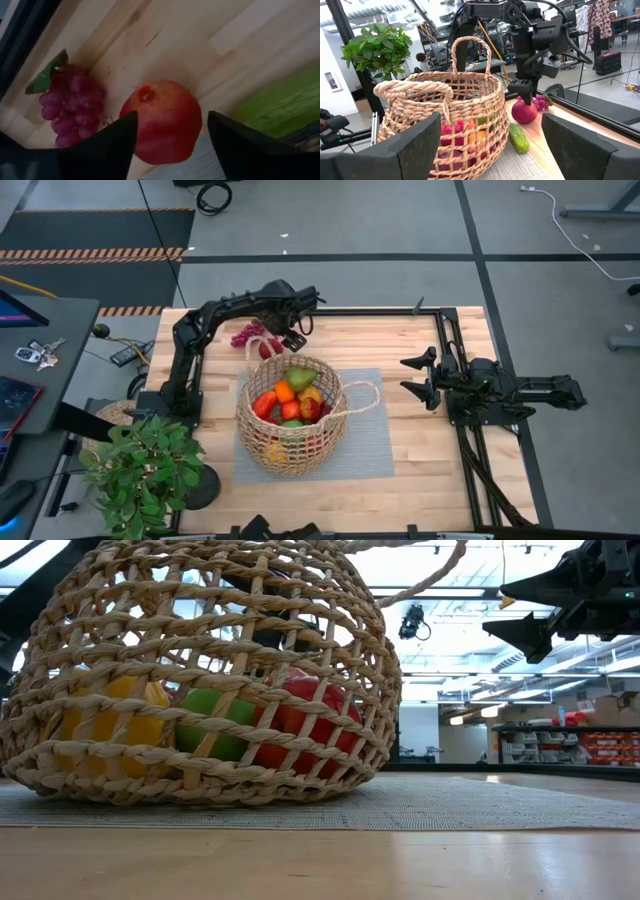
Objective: Build produce basket
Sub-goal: Put the red pomegranate into the brown woven basket
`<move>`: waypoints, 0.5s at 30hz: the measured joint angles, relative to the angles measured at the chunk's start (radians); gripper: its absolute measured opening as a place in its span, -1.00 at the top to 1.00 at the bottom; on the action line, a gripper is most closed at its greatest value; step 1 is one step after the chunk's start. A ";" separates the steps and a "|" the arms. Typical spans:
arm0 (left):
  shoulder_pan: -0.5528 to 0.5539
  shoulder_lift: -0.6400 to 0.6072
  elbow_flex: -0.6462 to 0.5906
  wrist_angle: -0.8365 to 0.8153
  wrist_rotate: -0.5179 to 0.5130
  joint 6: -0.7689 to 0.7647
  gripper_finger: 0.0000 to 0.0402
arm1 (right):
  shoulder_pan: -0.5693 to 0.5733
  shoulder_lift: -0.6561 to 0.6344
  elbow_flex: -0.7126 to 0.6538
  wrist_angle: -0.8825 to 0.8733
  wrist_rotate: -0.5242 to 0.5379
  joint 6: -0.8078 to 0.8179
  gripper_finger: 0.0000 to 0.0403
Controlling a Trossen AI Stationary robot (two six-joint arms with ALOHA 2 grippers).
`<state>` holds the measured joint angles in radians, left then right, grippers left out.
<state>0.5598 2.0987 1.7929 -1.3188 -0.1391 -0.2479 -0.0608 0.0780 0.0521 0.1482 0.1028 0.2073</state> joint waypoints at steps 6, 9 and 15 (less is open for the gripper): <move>-0.014 0.000 0.014 -0.027 0.061 -0.012 -0.56 | 0.000 0.000 0.000 0.000 0.000 0.000 -0.73; -0.016 0.000 0.046 -0.073 0.113 -0.033 -0.68 | 0.000 0.000 0.000 0.000 0.000 0.000 -0.73; -0.015 0.000 0.095 -0.190 0.114 -0.095 -0.77 | 0.000 0.000 0.000 0.000 0.000 0.000 -0.73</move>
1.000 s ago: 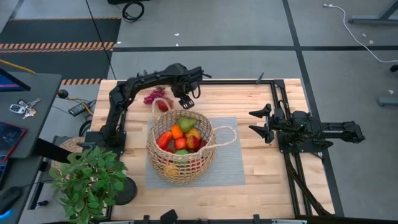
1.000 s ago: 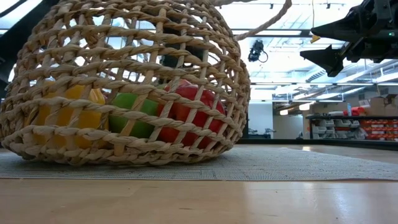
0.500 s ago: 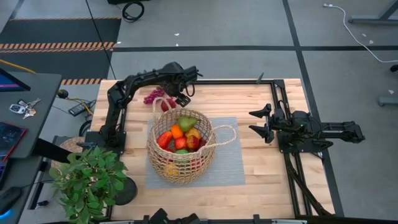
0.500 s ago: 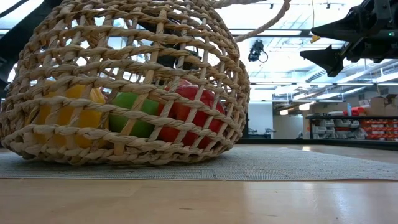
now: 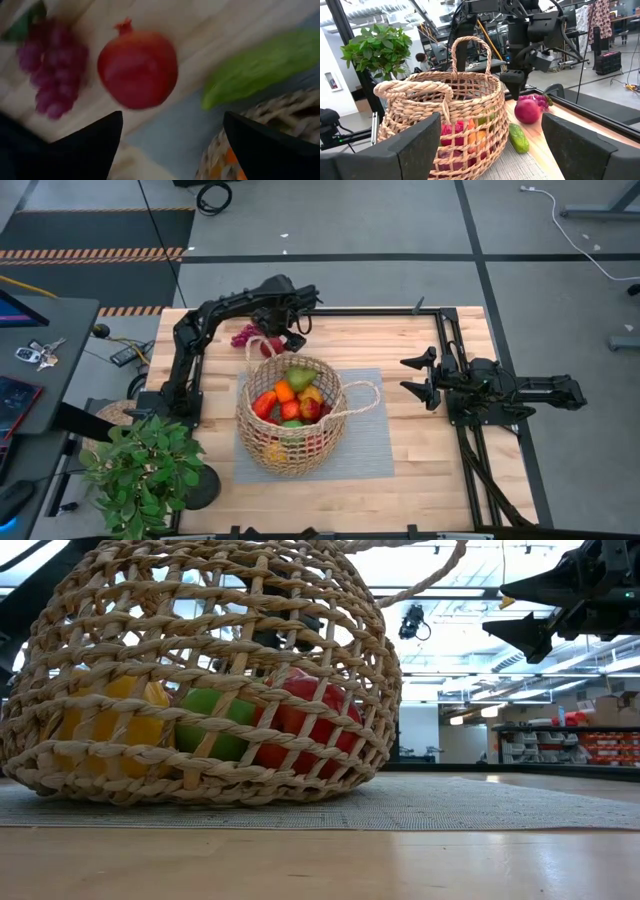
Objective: Build produce basket
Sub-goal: Put the red pomegranate into the brown woven basket
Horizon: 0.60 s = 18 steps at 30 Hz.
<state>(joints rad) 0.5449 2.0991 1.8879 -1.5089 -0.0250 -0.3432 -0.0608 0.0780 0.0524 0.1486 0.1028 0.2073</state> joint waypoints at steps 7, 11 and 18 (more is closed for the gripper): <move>-0.013 0.000 0.003 -0.060 -0.131 0.030 -0.77 | 0.000 0.000 0.000 0.000 0.000 0.000 -0.73; -0.032 0.000 0.003 -0.056 -0.158 0.085 -0.77 | 0.000 0.000 0.000 0.000 0.000 0.000 -0.73; -0.066 -0.026 0.003 -0.061 -0.159 0.111 -0.77 | 0.000 0.000 0.000 0.000 0.000 0.000 -0.73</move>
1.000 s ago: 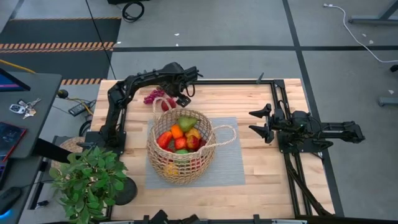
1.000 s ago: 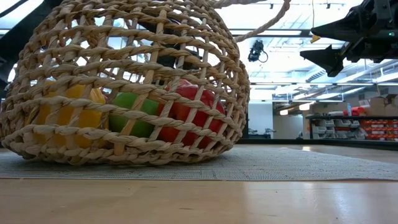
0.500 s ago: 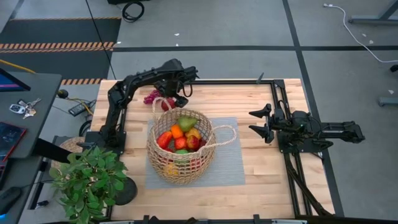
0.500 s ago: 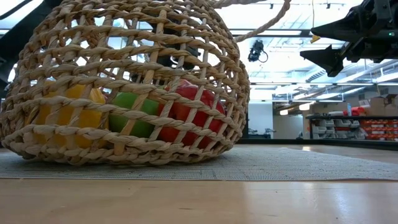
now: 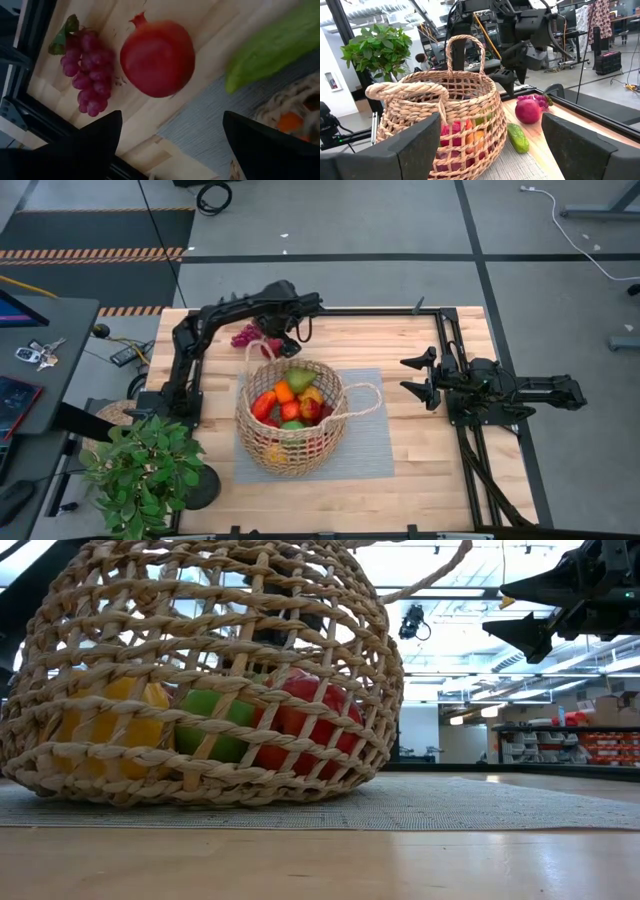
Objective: Build produce basket
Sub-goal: Put the red pomegranate into the brown woven basket
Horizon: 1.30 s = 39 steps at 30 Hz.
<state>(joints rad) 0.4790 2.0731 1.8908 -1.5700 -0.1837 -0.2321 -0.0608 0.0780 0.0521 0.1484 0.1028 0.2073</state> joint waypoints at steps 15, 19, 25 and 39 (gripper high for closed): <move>0.049 -0.046 0.000 0.123 -0.160 0.034 -0.77 | 0.000 0.000 0.000 0.000 0.000 0.000 -0.73; 0.075 -0.067 0.000 0.137 -0.160 0.100 -0.77 | 0.000 0.000 0.000 0.000 0.000 0.000 -0.73; 0.109 -0.074 0.000 0.153 -0.111 0.241 -0.77 | 0.000 0.000 0.000 0.000 0.000 0.000 -0.73; 0.192 -0.243 -0.196 0.221 -0.065 0.413 -0.76 | 0.000 0.000 0.000 0.000 0.000 0.000 -0.73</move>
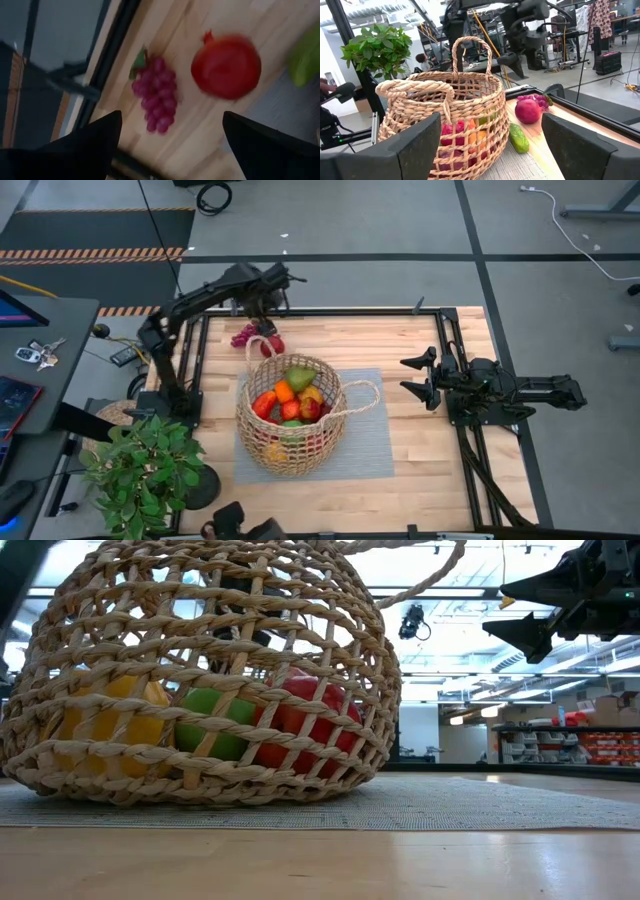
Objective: Build produce basket
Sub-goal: Put the red pomegranate into the brown woven basket
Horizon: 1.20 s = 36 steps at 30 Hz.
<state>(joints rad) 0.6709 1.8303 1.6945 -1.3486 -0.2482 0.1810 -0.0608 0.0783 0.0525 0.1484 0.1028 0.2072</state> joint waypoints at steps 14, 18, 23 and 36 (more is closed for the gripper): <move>0.012 -0.218 -0.482 0.404 0.145 0.036 -0.76 | 0.000 0.000 0.000 0.000 0.000 0.000 -0.73; 0.014 -0.212 -0.535 0.489 0.241 0.007 -0.76 | 0.000 0.000 0.000 0.000 0.000 0.000 -0.73; 0.025 -0.213 -0.544 0.534 0.314 -0.083 -0.76 | 0.000 0.000 0.000 0.000 0.000 0.000 -0.73; -0.014 -0.215 -0.658 0.790 0.327 -0.216 -0.76 | 0.000 0.000 0.000 0.000 0.000 0.000 -0.73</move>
<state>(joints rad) 0.6567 1.6154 1.0368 -0.5585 0.0792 -0.0355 -0.0608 0.0780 0.0521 0.1482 0.1028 0.2073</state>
